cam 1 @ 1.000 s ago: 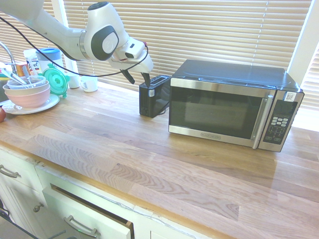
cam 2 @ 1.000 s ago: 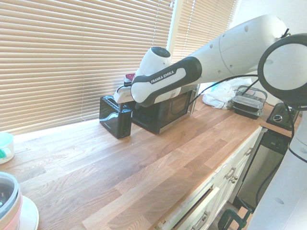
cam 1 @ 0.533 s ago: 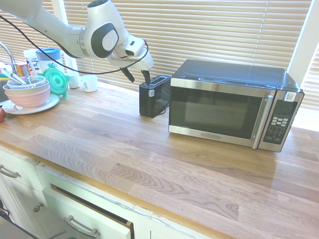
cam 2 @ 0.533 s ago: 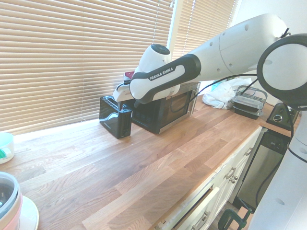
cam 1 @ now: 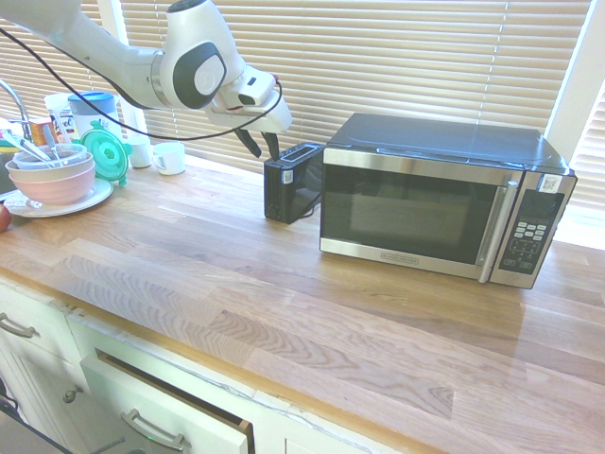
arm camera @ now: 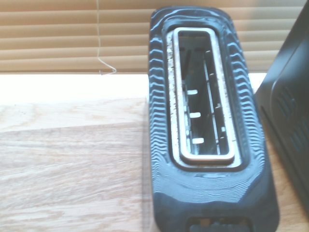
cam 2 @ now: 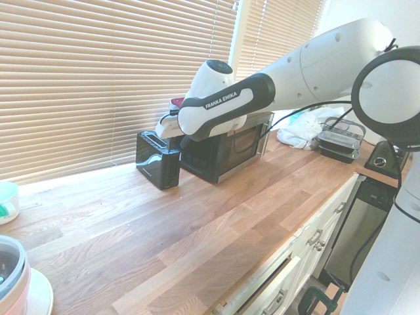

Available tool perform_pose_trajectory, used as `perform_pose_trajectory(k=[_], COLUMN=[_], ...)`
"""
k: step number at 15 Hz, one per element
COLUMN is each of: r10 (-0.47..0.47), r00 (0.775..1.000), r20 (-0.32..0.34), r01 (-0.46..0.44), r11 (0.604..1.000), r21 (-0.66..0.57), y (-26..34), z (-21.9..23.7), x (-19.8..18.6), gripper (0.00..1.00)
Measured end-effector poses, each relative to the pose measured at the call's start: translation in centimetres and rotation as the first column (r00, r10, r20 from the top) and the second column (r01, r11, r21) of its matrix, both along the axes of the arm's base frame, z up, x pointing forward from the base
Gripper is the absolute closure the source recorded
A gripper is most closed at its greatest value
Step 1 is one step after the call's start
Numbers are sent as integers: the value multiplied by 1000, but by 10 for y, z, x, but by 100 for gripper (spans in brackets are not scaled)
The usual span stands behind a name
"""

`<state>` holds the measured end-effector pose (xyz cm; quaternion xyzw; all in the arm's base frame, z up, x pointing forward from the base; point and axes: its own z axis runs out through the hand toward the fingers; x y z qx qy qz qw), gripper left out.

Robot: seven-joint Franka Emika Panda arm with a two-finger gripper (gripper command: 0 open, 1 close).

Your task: Press the toaster

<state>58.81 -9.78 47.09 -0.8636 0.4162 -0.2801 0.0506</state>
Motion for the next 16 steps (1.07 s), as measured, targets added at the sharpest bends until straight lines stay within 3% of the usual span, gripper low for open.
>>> perform_pose_trajectory(k=[16], r10=[-6], r00=[999], r20=[-32], r01=[6], r11=[1000], r21=[5], y=[-7], z=[-5], x=[15], gripper=[100])
